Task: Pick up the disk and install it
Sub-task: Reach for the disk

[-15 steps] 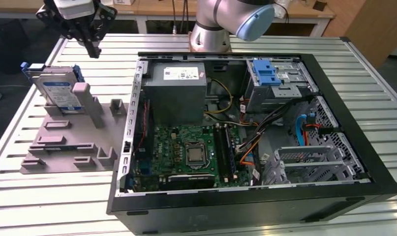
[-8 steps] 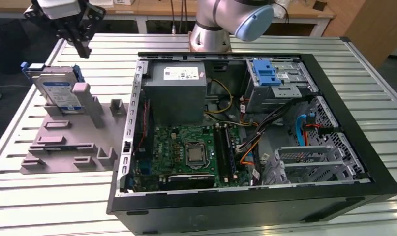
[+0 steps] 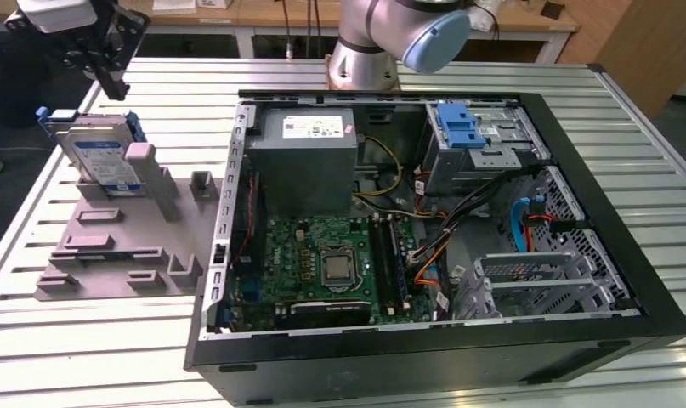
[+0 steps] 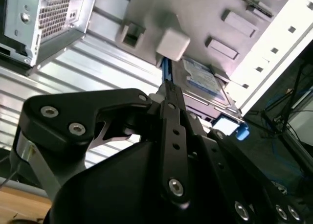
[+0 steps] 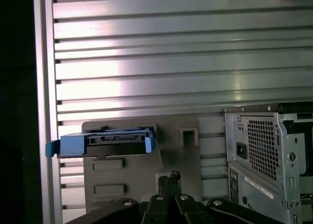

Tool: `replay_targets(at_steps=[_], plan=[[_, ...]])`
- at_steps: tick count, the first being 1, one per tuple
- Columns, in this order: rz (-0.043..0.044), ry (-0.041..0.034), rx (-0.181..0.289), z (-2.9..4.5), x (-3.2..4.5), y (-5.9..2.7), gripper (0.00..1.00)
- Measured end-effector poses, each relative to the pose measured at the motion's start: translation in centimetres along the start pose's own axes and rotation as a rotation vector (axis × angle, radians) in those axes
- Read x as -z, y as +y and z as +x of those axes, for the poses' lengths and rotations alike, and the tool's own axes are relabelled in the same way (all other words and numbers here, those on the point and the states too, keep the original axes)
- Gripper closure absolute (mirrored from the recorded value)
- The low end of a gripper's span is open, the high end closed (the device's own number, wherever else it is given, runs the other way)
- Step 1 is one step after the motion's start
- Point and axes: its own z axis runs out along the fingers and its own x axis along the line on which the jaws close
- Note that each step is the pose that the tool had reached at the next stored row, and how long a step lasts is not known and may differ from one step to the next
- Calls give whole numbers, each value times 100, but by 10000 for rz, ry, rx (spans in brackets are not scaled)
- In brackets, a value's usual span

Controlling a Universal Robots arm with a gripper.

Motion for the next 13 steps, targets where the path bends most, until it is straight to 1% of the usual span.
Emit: replay_targets(at_steps=[4,9,11,13], plan=[[5,76,-1,132,-13,9,89],[23,277,-11,262,-37,50,89],[22,279,-1,320,-45,60,89],[25,281,46,361,-51,68,89]])
